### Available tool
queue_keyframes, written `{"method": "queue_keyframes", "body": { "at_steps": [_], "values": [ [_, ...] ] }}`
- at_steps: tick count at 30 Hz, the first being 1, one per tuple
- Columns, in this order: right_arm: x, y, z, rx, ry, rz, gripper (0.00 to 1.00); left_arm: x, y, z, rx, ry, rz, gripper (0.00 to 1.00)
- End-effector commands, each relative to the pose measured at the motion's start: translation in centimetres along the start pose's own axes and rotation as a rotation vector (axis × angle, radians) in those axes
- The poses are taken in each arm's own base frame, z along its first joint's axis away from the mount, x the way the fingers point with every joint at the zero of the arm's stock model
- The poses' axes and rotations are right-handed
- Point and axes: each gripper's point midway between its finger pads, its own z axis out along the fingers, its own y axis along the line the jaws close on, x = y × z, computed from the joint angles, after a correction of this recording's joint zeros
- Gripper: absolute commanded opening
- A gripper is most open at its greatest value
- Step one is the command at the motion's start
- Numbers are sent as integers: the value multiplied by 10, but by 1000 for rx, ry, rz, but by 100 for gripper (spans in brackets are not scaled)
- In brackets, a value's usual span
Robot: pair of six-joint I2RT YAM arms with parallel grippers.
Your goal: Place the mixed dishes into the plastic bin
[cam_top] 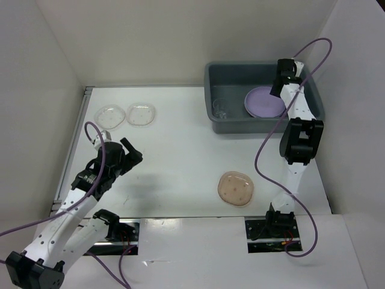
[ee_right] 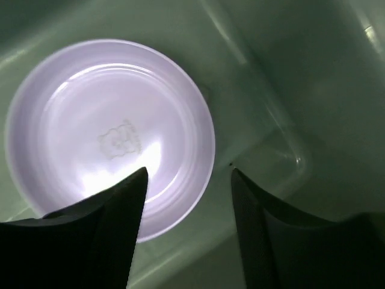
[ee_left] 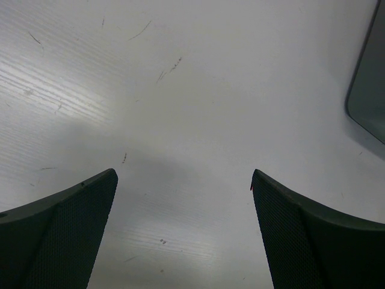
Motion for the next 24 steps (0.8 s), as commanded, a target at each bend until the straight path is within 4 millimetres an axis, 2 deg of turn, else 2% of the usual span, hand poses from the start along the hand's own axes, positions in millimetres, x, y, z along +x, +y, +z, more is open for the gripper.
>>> {"method": "queue_keyframes", "body": {
  "at_steps": [1, 2, 3, 4, 5, 6, 7, 8, 9, 10, 11, 13, 14, 16, 17, 18, 20, 24],
  "values": [
    [-72, 8, -85, -97, -193, 64, 64, -12, -13, 1, 44, -37, -20, 99],
    [-89, 8, -119, -152, -246, 84, 67, -11, -12, 2, 37, -31, -9, 99],
    [-93, 11, -136, -191, -265, 86, 68, -13, -14, 2, 46, -39, -12, 99],
    [-94, 23, -158, -245, -281, 77, 74, -13, -16, 5, 48, -41, -13, 99],
    [-86, 31, -169, -284, -277, 62, 74, -10, -17, 6, 56, -31, -13, 99],
    [-91, 29, -202, -319, -317, 68, 74, -13, -18, 9, 55, -40, -20, 99],
    [-87, 31, -217, -329, -338, 46, 74, -12, -21, 11, 64, -29, -19, 99],
    [-59, 52, -227, -365, -316, -20, 74, -12, -24, 11, 78, -30, -13, 99],
    [-58, 52, -242, -354, -364, -24, 74, -7, -23, 14, 79, -10, -9, 99],
    [-62, 44, -276, -375, -429, -18, 74, -9, -26, 15, 90, -20, -13, 99],
    [-40, 60, -290, -421, -421, -57, 72, -6, -26, 16, 88, -7, 1, 99],
    [-28, 56, -320, -472, -430, -75, 71, -8, -27, 16, 95, -13, -1, 99],
    [-6, 63, -325, -499, -402, -120, 71, -8, -27, 16, 95, -13, -1, 99],
    [16, 57, -339, -535, -379, -146, 71, -8, -27, 16, 95, -13, -1, 99],
    [39, 58, -332, -542, -338, -189, 71, -7, -29, 16, 101, -6, -1, 99],
    [52, 55, -331, -543, -313, -200, 71, -5, -27, 16, 102, -7, -1, 99],
    [86, 41, -320, -526, -233, -239, 71, -4, -25, 15, 95, -1, 1, 99],
    [134, 25, -307, -504, -100, -235, 71, -4, -24, 13, 96, -2, 1, 99]
  ]
}}
